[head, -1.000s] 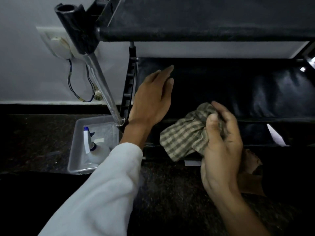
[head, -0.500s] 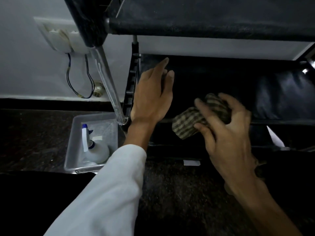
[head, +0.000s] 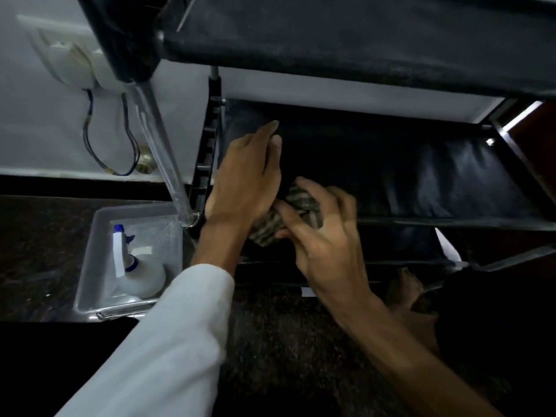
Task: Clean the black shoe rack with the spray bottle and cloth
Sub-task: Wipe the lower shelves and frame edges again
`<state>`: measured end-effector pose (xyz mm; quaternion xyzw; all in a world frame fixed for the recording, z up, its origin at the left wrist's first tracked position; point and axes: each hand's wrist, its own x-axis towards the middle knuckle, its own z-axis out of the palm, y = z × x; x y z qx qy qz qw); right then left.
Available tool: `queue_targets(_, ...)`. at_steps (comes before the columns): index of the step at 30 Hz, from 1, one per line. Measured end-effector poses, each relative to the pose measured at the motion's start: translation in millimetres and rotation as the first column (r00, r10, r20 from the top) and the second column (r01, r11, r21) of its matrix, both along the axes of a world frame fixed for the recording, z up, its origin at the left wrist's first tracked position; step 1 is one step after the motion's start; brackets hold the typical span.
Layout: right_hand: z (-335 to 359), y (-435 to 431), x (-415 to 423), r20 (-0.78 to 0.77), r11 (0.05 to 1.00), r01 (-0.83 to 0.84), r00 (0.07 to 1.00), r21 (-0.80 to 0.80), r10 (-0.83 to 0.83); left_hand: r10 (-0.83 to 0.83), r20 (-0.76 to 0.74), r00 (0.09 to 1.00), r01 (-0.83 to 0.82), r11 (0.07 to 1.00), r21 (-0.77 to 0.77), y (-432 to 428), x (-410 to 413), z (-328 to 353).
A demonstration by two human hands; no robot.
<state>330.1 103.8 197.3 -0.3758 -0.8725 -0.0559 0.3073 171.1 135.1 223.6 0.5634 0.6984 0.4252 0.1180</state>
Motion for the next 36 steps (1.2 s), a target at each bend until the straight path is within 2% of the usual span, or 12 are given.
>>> queue_targets(4,-1.4,10.0,35.1,0.039,0.992,-0.025,0.999,0.122,0.02,0.026,-0.066,0.997,-0.027,1.0,-0.015,-3.2,2.7,0.2)
queue_targets(8,-6.8,8.8,56.5,-0.007,0.98,0.052,0.999,0.193,-0.052,0.054,-0.077,0.996,-0.055,0.998,-0.02,-4.1,3.2,0.9)
queue_targets(13,-11.7,3.3,49.4,-0.15,0.989,0.093,0.986,0.115,-0.075,0.076,-0.027,0.997,-0.075,0.997,0.008,-1.7,7.3,-0.4)
queue_targets(17,-9.7,-4.1,11.7,-0.203,0.999,0.031,0.979,0.039,-0.023,0.011,0.079,0.997,-0.014,0.999,0.035,3.6,6.0,-0.4)
queue_targets(20,-5.7,-7.9,1.0,-0.143,0.999,0.018,0.99,0.048,-0.011,-0.013,0.005,1.0,0.013,1.0,0.027,2.4,0.3,-1.2)
queue_targets(23,-3.8,-1.5,24.1,-0.067,0.994,0.034,0.997,0.107,-0.027,-0.013,-0.105,0.994,0.012,1.0,-0.003,1.7,-2.3,-1.5)
queue_targets(28,-7.1,6.7,68.1,-0.14,0.974,0.199,0.973,0.104,-0.184,0.002,-0.133,0.991,-0.005,1.0,-0.021,1.1,-0.2,-2.3)
queue_targets(30,-9.8,7.8,69.0,-0.173,0.973,0.218,0.964,0.072,-0.203,0.009,-0.113,0.993,-0.011,1.0,-0.015,1.8,0.9,-3.1)
queue_targets(33,-10.0,5.0,55.6,-0.239,0.979,0.201,0.952,0.01,-0.193,0.034,0.009,0.999,-0.034,0.999,0.007,5.0,2.1,-3.6)
queue_targets(36,-6.9,-0.1,24.2,-0.198,0.994,0.105,0.975,0.003,-0.102,0.039,0.076,0.996,-0.041,0.999,0.019,7.9,3.2,-3.7)
